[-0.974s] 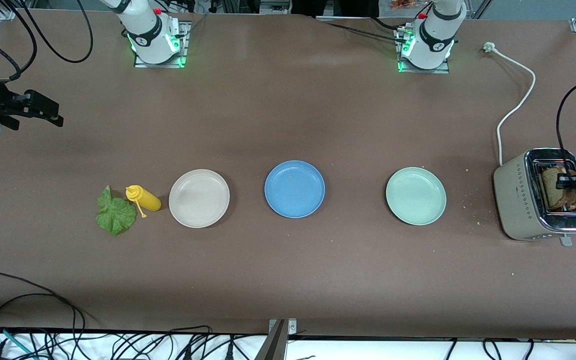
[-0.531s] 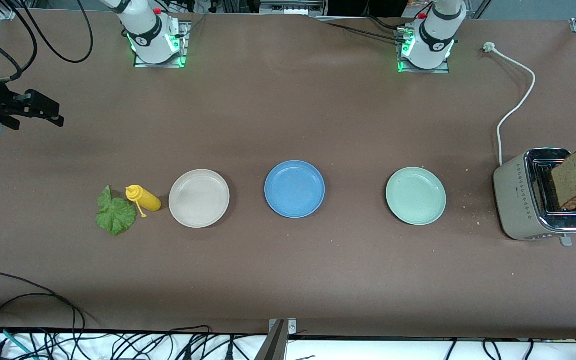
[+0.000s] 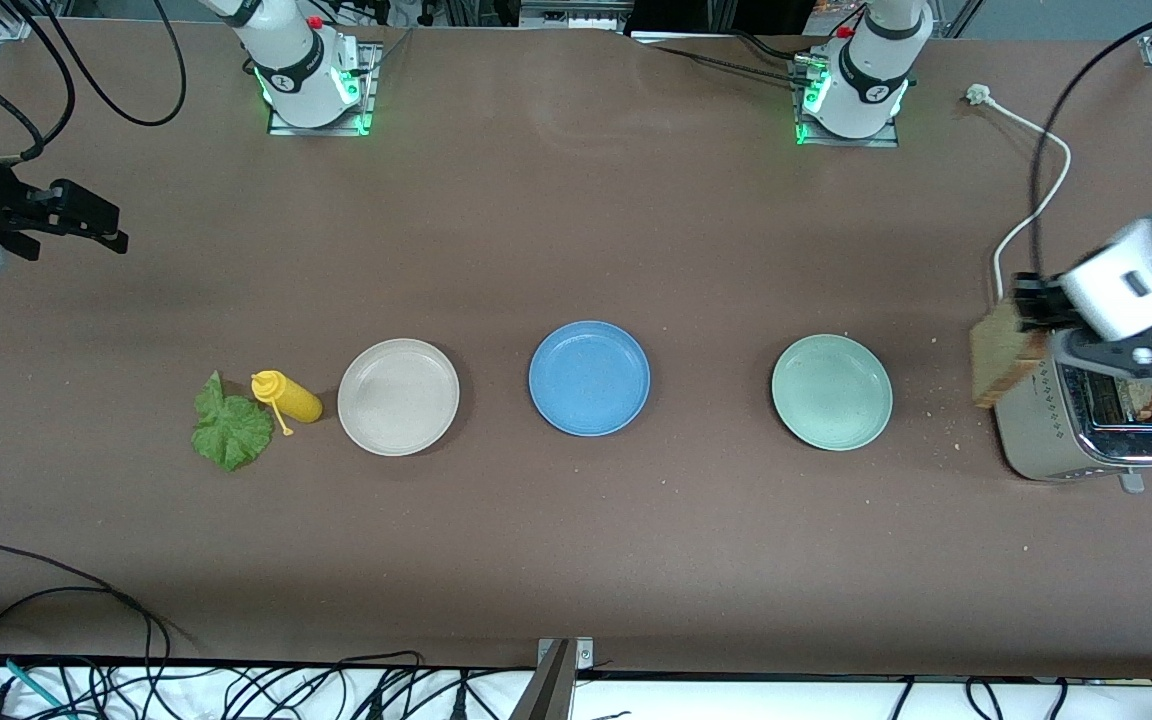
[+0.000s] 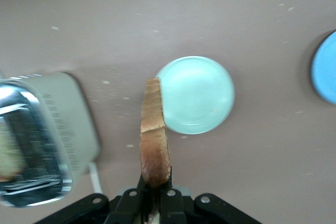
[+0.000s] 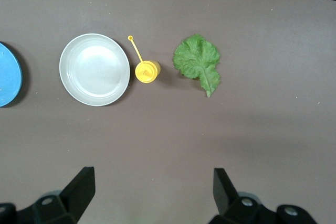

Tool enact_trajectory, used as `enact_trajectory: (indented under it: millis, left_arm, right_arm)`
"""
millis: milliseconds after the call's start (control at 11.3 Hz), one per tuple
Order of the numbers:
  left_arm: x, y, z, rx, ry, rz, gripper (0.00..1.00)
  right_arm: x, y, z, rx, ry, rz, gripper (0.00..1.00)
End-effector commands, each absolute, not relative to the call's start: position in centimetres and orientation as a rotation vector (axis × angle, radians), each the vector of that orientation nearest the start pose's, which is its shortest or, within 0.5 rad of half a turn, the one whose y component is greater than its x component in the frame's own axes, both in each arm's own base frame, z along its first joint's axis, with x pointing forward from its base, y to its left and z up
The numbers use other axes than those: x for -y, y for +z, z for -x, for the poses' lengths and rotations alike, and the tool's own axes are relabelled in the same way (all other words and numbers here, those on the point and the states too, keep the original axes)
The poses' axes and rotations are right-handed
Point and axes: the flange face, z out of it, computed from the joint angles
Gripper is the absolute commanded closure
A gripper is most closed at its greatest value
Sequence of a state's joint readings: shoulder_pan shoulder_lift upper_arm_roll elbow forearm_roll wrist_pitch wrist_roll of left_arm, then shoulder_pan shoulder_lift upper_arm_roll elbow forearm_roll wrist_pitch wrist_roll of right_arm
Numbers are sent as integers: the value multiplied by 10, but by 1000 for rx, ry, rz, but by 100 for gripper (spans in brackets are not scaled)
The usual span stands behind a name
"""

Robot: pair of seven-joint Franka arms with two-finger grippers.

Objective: Make sandwich in blue plate with both arms
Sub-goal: 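Carry the bread slice over the blue plate and lower it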

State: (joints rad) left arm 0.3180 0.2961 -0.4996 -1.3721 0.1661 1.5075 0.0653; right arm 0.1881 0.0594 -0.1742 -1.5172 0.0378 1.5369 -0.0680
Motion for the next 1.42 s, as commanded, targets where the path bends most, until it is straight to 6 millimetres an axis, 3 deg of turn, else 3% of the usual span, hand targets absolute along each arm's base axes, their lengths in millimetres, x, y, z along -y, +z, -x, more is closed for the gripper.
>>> enact_trajectory:
  millis: [0, 177, 443, 620, 708, 885, 1062, 1239, 1328]
  left_arm:
    - [172, 519, -619, -237, 296, 3164, 100]
    - [236, 502, -619, -145, 262, 3276, 100]
    - [297, 460, -630, -7, 322, 3509, 100]
    - [312, 415, -649, 224, 469, 3715, 99]
    - [329, 394, -652, 290, 493, 3774, 99]
    - [337, 331, -660, 487, 685, 3810, 99]
    - [355, 314, -647, 454, 750, 3842, 99]
    - [361, 286, -640, 550, 930, 3847, 99]
    - [360, 275, -639, 501, 927, 3861, 98]
  right_arm:
    - [-14, 620, -568, 143, 57, 3109, 0]
    - [-14, 620, -568, 143, 57, 3109, 0]
    - [-14, 620, -568, 143, 57, 3109, 0]
    - [-13, 620, -568, 138, 61, 3109, 0]
    - [-12, 620, -568, 136, 62, 3110, 0]
    - [-11, 620, -568, 133, 61, 3109, 0]
    - [-11, 620, -568, 133, 61, 3109, 0]
    - [-10, 619, -568, 133, 66, 3111, 0]
    - [-10, 619, -568, 133, 66, 3111, 0]
